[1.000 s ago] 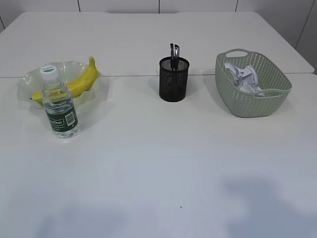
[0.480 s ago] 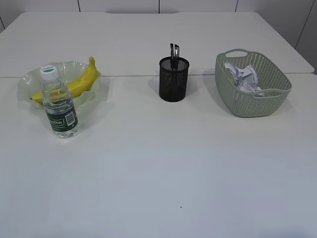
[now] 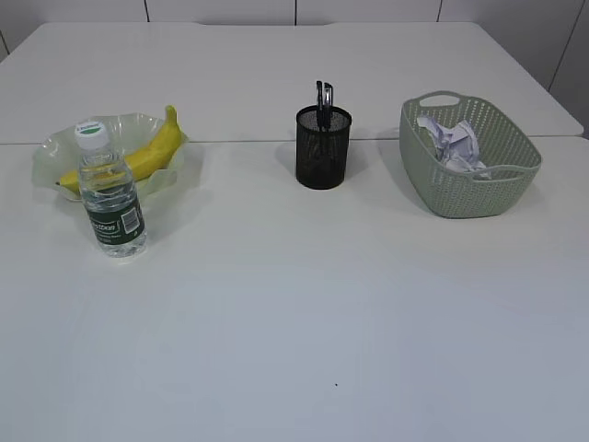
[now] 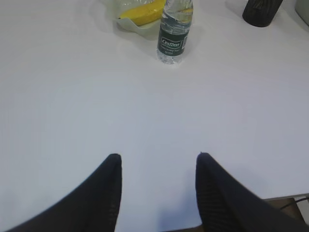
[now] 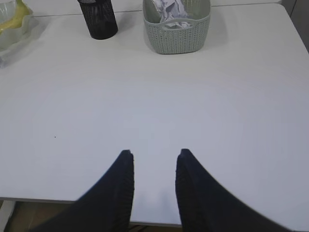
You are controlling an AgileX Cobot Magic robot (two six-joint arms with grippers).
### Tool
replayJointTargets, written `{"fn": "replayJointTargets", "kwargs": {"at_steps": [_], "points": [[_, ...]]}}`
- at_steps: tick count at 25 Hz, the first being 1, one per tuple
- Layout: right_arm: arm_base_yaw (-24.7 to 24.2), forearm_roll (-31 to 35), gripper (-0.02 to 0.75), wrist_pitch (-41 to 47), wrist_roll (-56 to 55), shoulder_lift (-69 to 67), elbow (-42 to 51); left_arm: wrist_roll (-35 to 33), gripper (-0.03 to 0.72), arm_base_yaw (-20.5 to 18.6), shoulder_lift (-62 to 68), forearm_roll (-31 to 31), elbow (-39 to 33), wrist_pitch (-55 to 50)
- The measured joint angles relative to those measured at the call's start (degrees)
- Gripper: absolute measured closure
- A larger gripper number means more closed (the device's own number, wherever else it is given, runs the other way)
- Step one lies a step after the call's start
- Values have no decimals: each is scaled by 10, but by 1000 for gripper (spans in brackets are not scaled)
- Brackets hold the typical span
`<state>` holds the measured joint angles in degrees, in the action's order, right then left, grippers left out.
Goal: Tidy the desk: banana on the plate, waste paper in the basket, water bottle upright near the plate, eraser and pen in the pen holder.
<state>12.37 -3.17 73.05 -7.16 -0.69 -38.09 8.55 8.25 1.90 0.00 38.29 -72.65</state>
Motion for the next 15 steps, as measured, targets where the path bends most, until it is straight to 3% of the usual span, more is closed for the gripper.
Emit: {"fn": "replayJointTargets", "kwargs": {"at_steps": [7,15], "points": [[0,-4,510,0,14,5,53,0,327,0,-9,49,-30,3],[0,-4,509,-46,14,5,82,0,327,0,-9,53,-61,41]]}}
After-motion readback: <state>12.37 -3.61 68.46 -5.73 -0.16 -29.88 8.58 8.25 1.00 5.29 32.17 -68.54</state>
